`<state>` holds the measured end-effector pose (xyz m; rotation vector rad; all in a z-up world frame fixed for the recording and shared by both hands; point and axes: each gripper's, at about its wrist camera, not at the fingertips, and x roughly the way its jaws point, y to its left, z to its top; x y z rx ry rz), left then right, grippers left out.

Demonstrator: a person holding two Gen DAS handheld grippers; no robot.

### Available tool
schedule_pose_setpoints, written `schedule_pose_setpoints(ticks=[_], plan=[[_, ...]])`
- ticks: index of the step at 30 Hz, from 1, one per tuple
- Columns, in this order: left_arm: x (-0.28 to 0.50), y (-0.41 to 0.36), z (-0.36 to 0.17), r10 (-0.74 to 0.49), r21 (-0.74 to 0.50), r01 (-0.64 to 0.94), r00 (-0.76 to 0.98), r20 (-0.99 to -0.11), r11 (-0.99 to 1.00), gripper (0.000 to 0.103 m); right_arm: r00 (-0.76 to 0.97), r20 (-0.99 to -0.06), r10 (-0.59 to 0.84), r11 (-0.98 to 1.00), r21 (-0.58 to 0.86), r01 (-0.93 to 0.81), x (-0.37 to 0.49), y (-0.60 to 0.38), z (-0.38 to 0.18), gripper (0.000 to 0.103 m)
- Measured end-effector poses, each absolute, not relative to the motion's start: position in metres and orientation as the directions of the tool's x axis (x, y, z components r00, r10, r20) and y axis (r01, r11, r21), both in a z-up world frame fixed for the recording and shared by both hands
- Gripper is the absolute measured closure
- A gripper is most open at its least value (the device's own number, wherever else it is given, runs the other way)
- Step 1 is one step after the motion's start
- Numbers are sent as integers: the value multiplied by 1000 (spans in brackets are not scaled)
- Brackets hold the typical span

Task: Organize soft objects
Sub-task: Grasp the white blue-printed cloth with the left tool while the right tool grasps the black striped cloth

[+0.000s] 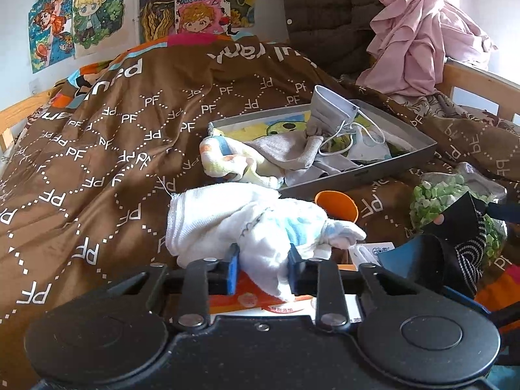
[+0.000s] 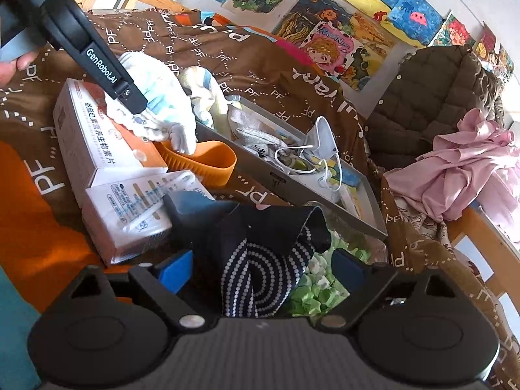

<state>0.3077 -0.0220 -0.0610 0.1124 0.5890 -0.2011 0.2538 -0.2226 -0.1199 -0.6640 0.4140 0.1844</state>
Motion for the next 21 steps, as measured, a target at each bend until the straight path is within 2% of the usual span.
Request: schedule_pose_setpoints(ticks=[5,9,13,16,18,21], plan=[[302,-27,-59,-176,61,248,820,-545,967,82,910,-412,39,767,-572,-292,252,-222,-119,24],[294,-35,-58,-196,74,275,825,-530,958,83,914,-403,40,759,-583,-290,250,-220,-118,37],[285,-42,-57,-224,82,310,822,-523,947,84,918,-395,34,759,-587,-281,250,-220,-117,45],[280,-45,-58,-241,75,326,818,-523,943,84,922,-386,33,760,-589,-274,250,-221,-116,58],[276,-47,-59,-249,75,336,815,-524,939,84,923,-383,33,762,-589,-271,249,-221,-115,72],[271,-49,-60,-261,65,345,809,-527,936,85,924,-381,32,772,-577,-265,250,-223,-113,84]])
